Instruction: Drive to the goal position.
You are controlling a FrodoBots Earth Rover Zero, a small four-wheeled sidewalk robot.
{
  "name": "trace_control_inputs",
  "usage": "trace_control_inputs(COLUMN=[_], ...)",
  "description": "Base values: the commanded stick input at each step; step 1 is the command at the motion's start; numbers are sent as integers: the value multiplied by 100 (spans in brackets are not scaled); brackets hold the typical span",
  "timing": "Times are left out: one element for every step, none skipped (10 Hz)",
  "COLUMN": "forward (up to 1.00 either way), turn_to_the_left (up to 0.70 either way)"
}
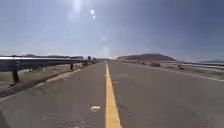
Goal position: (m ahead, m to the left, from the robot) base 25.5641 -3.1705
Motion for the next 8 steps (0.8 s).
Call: trace_control_inputs(forward=[85, 85, 85, 85, 85, 85, 85, 85], turn_to_the_left=[0, 0, 0, 0, 0, 0, 0, 0])
